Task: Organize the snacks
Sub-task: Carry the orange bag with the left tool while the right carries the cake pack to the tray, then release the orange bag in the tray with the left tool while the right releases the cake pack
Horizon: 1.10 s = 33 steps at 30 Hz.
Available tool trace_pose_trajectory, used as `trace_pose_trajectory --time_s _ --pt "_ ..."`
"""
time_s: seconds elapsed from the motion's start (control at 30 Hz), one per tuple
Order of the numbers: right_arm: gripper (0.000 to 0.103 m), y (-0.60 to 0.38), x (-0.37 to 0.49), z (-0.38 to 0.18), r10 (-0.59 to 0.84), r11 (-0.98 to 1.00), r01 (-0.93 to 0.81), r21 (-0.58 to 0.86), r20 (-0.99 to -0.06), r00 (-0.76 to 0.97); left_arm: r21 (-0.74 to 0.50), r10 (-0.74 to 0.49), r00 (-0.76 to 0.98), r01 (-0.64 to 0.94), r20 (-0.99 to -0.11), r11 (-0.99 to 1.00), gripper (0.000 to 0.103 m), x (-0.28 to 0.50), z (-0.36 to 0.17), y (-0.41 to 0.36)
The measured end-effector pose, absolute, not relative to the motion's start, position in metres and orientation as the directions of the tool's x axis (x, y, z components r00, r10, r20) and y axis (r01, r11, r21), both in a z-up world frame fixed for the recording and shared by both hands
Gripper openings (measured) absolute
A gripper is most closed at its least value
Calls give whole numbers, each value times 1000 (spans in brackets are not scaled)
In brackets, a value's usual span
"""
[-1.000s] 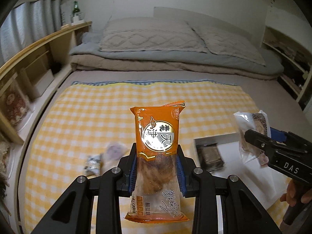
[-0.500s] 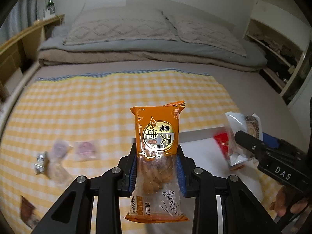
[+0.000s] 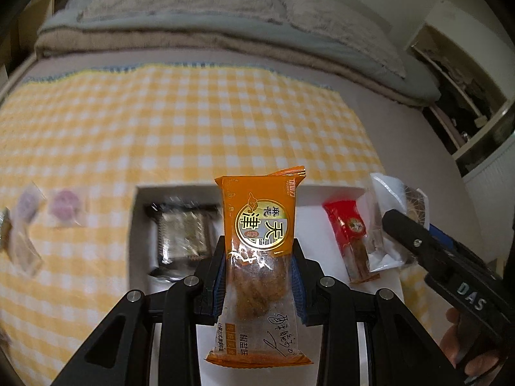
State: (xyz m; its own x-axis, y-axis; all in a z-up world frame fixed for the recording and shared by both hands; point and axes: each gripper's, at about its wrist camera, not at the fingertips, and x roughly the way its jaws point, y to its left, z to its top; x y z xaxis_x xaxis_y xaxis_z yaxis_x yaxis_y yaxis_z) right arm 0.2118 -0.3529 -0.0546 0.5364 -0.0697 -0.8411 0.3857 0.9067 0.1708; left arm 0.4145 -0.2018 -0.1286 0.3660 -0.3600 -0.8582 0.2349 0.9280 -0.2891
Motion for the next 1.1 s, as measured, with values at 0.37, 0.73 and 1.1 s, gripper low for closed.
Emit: trace_pose_trajectory --time_s 0.37,0.73,1.1 --pt "66 -368 223 -80 -55 897 409 169 -874 483 -367 -393 266 141 -880 919 34 452 -183 -217" --pt "66 -374 233 -96 -37 897 408 171 -890 454 -394 -410 287 115 -866 912 46 460 -200 -205" --pt "66 -373 244 -110 -7 893 409 187 -903 429 -275 -339 298 237 -892 932 45 448 -184 -211"
